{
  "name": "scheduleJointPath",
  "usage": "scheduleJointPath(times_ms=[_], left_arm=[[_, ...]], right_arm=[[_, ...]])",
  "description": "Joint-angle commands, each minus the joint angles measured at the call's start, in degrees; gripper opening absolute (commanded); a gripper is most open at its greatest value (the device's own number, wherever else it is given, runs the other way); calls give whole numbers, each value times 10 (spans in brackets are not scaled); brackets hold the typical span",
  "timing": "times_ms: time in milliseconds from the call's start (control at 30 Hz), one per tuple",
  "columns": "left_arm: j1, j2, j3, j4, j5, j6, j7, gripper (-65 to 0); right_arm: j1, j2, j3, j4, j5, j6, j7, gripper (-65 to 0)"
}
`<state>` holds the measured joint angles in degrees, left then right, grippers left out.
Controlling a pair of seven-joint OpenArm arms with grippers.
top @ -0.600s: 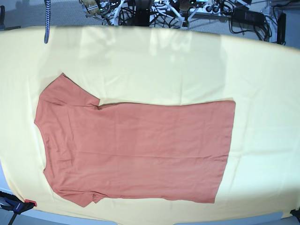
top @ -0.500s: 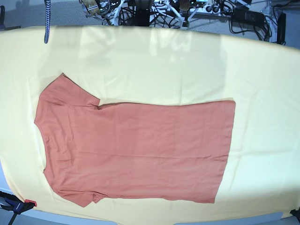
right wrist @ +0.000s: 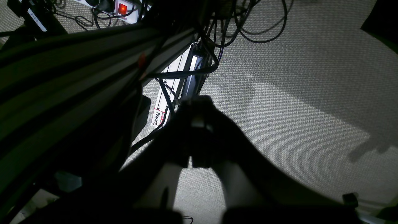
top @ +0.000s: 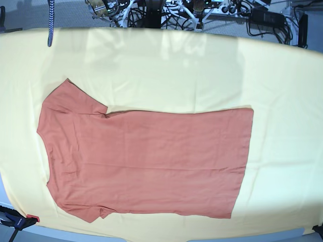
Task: Fold the T-shirt properly
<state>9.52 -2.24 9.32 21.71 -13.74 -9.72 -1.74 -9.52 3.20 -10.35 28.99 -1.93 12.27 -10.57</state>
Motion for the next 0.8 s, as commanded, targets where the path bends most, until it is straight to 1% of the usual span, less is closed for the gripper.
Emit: scheduleJointPath(times_ms=[0,500,533,567,600,667,700,767], left_arm=[[1,0,0,3,-2,-6,-8,-650],[1,0,0,4,-2,-6,-8,-650],[1,0,0,7,-2,-6,-7,-650],[1,0,0,12,5,-6,1,-650],[2,0,0,20,17,-6,19,-650],[9,0,0,39,49,-6,63,-650],[16,0,0,52,59,-6,78,-650],[41,0,0,78,63,-6,91,-650]], right_arm=[[-1,3,2,5,4,4,5,-650],[-1,3,2,7,4,7,5,-650],[-1,4,2,12,4,18,0,-650],[-2,5,2,20,4,38,-14,-650],[-3,6,2,29,4,61,-37,-650],[-9,8,2,45,4,94,-83,-650],[-15,8,2,53,4,100,-96,-650],[-37,10,2,71,4,100,-96,-650]])
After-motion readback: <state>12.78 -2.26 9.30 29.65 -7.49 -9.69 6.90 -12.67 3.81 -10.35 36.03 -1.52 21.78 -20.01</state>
